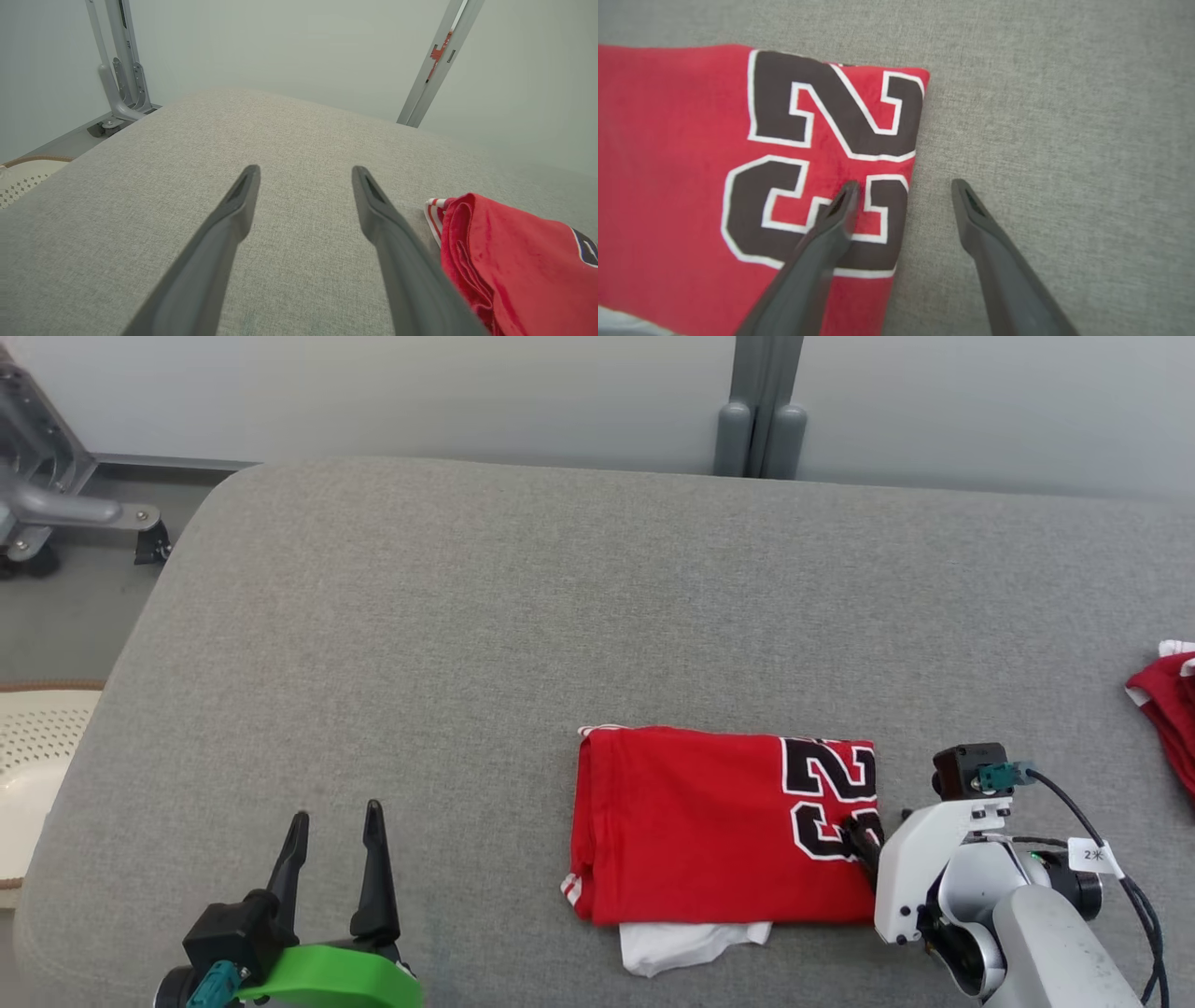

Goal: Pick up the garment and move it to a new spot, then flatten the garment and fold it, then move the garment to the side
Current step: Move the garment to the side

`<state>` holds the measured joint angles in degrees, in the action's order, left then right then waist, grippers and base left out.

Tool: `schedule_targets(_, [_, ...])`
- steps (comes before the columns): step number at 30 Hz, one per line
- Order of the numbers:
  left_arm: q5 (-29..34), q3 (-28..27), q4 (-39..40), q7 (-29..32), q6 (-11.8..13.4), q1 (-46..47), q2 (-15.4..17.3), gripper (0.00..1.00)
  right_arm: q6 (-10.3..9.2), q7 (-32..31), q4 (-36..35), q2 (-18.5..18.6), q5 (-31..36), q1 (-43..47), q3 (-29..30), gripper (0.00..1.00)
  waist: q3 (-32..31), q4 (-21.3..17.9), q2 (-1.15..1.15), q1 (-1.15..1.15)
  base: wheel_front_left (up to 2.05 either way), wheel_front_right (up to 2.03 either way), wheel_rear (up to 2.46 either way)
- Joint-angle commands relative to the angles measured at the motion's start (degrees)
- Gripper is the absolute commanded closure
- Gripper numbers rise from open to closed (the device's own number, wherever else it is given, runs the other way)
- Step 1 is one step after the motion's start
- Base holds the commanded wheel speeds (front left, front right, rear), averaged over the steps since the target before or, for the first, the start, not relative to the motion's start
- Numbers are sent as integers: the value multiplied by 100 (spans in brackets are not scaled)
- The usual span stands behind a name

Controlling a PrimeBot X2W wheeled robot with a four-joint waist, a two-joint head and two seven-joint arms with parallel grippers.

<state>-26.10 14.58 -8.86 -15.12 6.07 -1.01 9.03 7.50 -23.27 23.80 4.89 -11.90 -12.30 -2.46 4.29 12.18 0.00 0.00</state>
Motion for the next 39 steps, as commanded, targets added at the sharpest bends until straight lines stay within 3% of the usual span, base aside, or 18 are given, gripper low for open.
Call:
schedule_targets(1, [62,-46,-7,-1,-27,102,-24,0,-4,-63,78,13,-122,-81,-10,0,93,129,0,0,0,0,0])
schedule_targets(3, [72,-80,-8,-1,-45,104,-37,0,-4,-143,160,15,-256,-115,-61,0,119,144,0,0,0,0,0])
schedule_targets(4, [75,-94,-9,-1,-51,108,-46,0,-4,-165,200,27,-306,-122,-91,14,132,145,0,0,0,0,0])
schedule_targets(5, [93,-117,-4,-1,-58,113,-54,0,-4,-201,247,35,-369,-146,-125,47,153,138,0,0,0,0,0])
schedule_targets(8, [132,-180,30,-1,-86,142,-81,0,-3,-225,372,58,-471,-233,-253,81,213,86,0,0,0,0,0])
schedule_targets(9, [159,-205,56,0,-96,156,-89,0,-4,-175,394,82,-493,-291,-298,98,249,50,0,0,0,0,0])
schedule_targets(18, [293,-337,255,-1,-187,253,-160,0,-8,395,356,390,-727,-894,-334,100,619,-640,0,0,0,0,0])
schedule_targets(29, [470,-293,465,32,-233,538,-3,0,-8,699,-60,1011,-736,-1239,75,100,1133,-2269,0,0,0,0,0])
schedule_targets(34, [544,-319,565,133,-208,634,163,0,-7,735,-302,999,-717,-1152,244,100,1254,-2939,0,0,0,0,0])
schedule_targets(39, [600,-278,656,259,-210,695,261,0,-7,791,-403,917,-758,-1028,267,100,1272,-3322,0,0,0,0,0])
